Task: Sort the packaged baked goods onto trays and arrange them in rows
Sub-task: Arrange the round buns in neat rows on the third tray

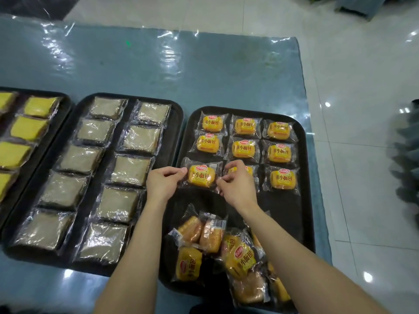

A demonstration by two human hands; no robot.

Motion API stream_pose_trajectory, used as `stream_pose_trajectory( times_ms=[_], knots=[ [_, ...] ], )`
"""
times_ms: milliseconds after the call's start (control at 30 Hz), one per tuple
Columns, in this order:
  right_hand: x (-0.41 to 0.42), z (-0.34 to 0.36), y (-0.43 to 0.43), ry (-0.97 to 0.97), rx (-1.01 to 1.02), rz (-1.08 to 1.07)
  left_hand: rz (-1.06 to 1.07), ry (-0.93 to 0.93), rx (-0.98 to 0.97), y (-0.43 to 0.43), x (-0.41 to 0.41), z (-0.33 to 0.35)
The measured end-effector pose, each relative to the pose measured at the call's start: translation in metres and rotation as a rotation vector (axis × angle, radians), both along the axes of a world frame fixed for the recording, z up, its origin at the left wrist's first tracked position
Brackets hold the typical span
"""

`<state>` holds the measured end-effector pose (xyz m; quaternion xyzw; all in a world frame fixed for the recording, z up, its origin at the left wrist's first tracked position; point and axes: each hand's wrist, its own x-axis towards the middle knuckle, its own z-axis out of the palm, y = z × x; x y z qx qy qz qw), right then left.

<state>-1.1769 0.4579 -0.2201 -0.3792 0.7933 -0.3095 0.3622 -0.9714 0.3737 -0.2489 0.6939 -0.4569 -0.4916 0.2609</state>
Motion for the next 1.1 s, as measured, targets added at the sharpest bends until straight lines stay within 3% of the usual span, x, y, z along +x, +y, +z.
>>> stream_pose_trajectory(
  times_ms=[133, 267, 567, 667, 767, 867, 967, 1100],
  knots=[
    [0.004, 0.001, -0.009, 0.222, -0.044, 0.114, -0.052, -0.293, -0.158, -0.009, -0.021, -0.001],
    [0.007, 0.001, -0.025, 0.371, -0.011, 0.189, -0.075, -0.526, -0.184, -0.019, -0.038, 0.002],
    [0.009, 0.001, -0.041, 0.675, 0.047, 0.404, -0.185, -0.704, -0.164, -0.026, -0.049, -0.008],
    [0.000, 0.014, -0.021, 0.646, -0.069, 0.395, -0.178, -0.665, -0.211, -0.019, -0.046, -0.005],
    [-0.020, 0.021, 0.015, 0.569, -0.097, 0.415, -0.229, -0.684, -0.422, 0.001, -0.042, 0.001],
    [-0.038, 0.014, 0.052, 0.531, -0.068, 0.414, -0.521, -0.687, -0.686, 0.034, -0.043, -0.002],
    [-0.046, 0.006, 0.076, 0.533, -0.021, 0.407, -0.777, -0.718, -0.621, 0.058, -0.049, -0.015],
    [-0.056, 0.002, 0.094, 0.549, 0.021, 0.282, -0.858, -0.751, -0.488, 0.064, -0.051, -0.023]
  ],
)
